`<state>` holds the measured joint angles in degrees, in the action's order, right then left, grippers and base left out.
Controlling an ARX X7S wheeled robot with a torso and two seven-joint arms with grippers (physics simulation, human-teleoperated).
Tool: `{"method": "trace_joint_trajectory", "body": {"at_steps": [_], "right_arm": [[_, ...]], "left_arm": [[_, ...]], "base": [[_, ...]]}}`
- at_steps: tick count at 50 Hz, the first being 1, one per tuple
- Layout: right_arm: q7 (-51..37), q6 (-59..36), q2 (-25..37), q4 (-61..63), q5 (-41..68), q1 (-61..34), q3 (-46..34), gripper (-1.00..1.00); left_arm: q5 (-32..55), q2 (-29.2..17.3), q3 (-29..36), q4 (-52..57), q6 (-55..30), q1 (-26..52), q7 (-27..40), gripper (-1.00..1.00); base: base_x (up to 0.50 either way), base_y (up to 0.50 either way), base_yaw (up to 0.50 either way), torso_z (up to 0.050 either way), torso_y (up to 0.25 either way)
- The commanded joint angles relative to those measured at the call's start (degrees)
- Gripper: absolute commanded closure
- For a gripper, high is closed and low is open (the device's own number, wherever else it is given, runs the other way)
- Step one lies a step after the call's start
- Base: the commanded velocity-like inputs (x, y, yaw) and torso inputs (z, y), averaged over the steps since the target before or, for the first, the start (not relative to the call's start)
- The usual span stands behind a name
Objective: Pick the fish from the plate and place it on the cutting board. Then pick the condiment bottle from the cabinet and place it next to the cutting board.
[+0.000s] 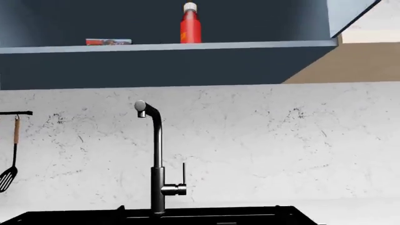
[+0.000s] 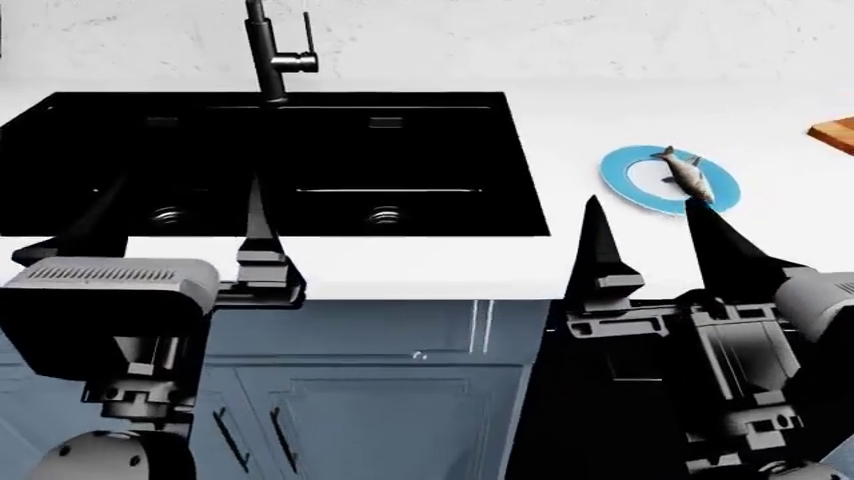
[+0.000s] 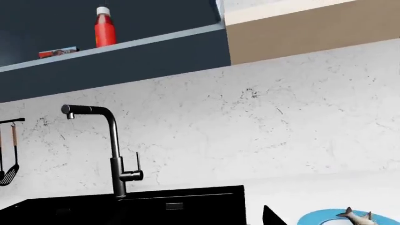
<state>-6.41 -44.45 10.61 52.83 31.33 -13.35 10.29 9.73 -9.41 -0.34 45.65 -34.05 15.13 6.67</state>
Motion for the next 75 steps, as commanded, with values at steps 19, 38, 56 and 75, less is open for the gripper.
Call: {"method": "trace_joint_trajectory", "body": {"at_steps": [19, 38, 56, 75], "right_arm": [[-2.3, -1.9, 1.8, 2.8, 4.2, -0.2, 0.0, -1.0], [-3.5, -1.2, 2.9, 2.7, 5.0, -0.1, -0.9, -1.0], [-3.9, 0.4, 4.1, 2.8, 4.3, 0.4, -2.7, -1.0], [-16.6, -19.2, 4.1, 3.9, 18.0, -9.0, -0.6, -1.0]], "left_arm": [[0.6, -1.9, 1.6, 5.3, -0.5, -0.6, 1.4, -1.0], [1.2, -2.7, 2.1, 5.2, -0.3, -0.5, 2.0, -1.0], [1.1, -3.3, 2.8, 4.9, 0.2, -0.5, 2.9, -1.0], [2.6, -3.9, 1.3, 5.1, -0.8, 0.3, 3.7, -1.0]], "base": [[0.28, -0.5, 0.0, 0.0, 0.0], [0.28, -0.5, 0.0, 0.0, 0.0], [0.29, -0.49, 0.0, 0.0, 0.0], [0.3, -0.08, 0.0, 0.0, 0.001]]}}
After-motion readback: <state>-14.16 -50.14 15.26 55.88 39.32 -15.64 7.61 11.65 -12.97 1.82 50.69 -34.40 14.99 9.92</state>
